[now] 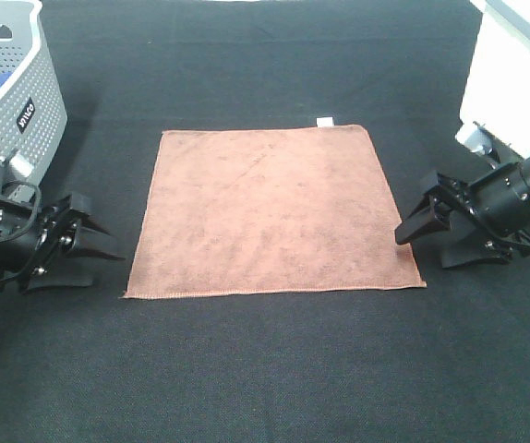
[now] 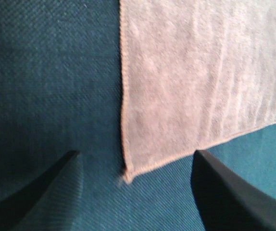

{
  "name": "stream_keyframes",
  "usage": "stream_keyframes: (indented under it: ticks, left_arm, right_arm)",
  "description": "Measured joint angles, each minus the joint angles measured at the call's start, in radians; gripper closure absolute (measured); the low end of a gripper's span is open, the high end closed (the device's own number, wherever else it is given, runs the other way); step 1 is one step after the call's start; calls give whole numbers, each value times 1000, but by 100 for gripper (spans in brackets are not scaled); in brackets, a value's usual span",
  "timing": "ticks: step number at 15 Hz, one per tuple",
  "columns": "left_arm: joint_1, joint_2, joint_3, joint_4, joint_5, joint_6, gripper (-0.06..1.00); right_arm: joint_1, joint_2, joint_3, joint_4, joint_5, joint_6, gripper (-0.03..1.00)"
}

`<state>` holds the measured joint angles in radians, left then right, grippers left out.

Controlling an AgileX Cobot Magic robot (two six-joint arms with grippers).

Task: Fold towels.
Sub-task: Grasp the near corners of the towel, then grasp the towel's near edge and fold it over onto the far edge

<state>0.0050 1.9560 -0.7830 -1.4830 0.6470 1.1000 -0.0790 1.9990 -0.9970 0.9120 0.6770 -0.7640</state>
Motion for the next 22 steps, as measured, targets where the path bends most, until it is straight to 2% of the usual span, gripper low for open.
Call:
stream_keyframes:
  ticks: [2, 5, 7, 9, 11, 12, 13, 14, 16, 19, 22]
  left_arm:
    - [-12, 38, -33, 0, 2, 0, 32]
    - [-88, 95, -98, -9, 6, -2, 32]
    - [-151, 133, -151, -42, 12, -8, 32]
    - [-170, 146, -172, -54, 12, -8, 33]
    - [-175, 158, -178, -55, 3, -30, 48]
    - [-176, 162, -178, -43, 2, -46, 62]
    - [-178, 161, -178, -13, 9, -66, 84]
    - [-178, 157, -178, 11, 15, -87, 92]
    - [-178, 150, -178, 36, 19, -118, 94]
    - [-178, 110, -176, 166, 46, -223, 94]
    - [-178, 30, -113, 200, 58, -247, 94]
  right_arm:
    - [0, 26, -18, 18, 18, -3, 24]
    - [-3, 58, -33, 64, 46, -25, 26]
    - [20, 69, -34, 91, 45, -47, 26]
    - [51, 77, -47, 92, 36, -48, 30]
    - [59, 91, -66, 85, 27, -18, 46]
    - [60, 98, -71, 76, 19, 5, 62]
    - [61, 109, -80, 58, 15, 34, 88]
    - [61, 114, -88, 47, 23, 54, 96]
    - [61, 114, -90, 30, 25, 79, 97]
    - [62, 76, -85, -96, 49, 176, 97]
    - [62, -4, -10, -127, 64, 207, 97]
